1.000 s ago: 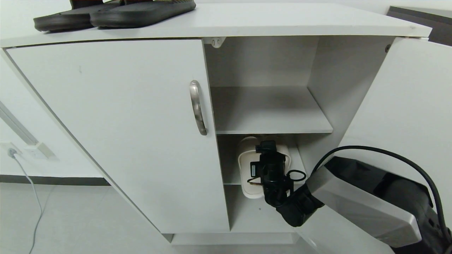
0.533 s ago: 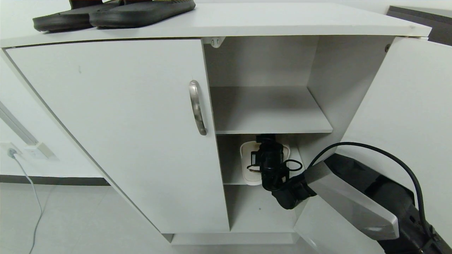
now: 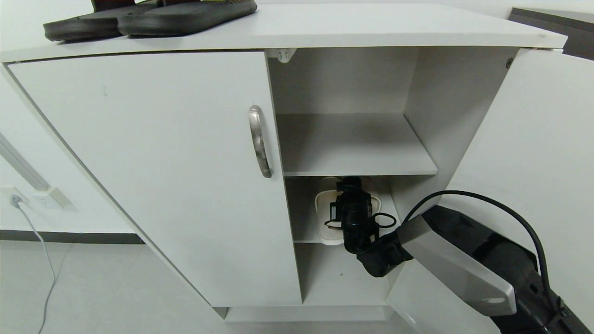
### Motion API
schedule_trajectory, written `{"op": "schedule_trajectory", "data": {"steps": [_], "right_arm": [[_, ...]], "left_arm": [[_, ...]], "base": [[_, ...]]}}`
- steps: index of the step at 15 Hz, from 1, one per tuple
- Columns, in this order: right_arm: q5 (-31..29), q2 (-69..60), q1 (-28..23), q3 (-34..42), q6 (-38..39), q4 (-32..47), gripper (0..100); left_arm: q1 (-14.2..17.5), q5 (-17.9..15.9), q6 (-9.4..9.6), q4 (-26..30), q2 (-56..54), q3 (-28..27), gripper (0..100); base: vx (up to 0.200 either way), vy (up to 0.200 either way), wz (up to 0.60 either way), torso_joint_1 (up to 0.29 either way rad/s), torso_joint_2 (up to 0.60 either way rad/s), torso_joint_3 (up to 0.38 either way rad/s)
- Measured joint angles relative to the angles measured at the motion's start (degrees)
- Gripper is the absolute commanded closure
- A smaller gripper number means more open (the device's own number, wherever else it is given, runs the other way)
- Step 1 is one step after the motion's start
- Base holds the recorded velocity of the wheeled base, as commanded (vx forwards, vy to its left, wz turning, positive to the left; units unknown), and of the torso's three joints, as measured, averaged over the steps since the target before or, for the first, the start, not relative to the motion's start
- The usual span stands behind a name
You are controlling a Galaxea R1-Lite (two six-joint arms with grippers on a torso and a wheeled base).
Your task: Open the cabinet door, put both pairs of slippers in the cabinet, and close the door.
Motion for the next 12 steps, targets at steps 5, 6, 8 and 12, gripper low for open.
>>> {"op": "schedule_trajectory", "data": {"steps": [5,6,8,12], "right_arm": [[-0.1,-1.7,0.4,4.5,-0.1,-1.4,0],[-0.1,-2.6,0.6,6.3,-0.1,-2.4,0],[-0.2,-5.0,1.2,10.6,-0.1,-4.3,0],[-0.6,-10.3,3.2,21.7,-0.1,-10.0,0]], "left_arm": [[0.0,0.0,0.00,0.0,0.0,0.0,100],[0.0,0.0,0.00,0.0,0.0,0.0,100],[0.0,0.0,0.00,0.0,0.0,0.0,100],[0.0,-0.1,0.07,0.0,0.0,0.0,100]], "base": [[0.000,0.000,0.00,0.000,0.00,0.000],[0.000,0.000,0.00,0.000,0.00,0.000],[0.000,0.000,0.00,0.000,0.00,0.000],[0.000,0.000,0.00,0.000,0.00,0.000]]}}
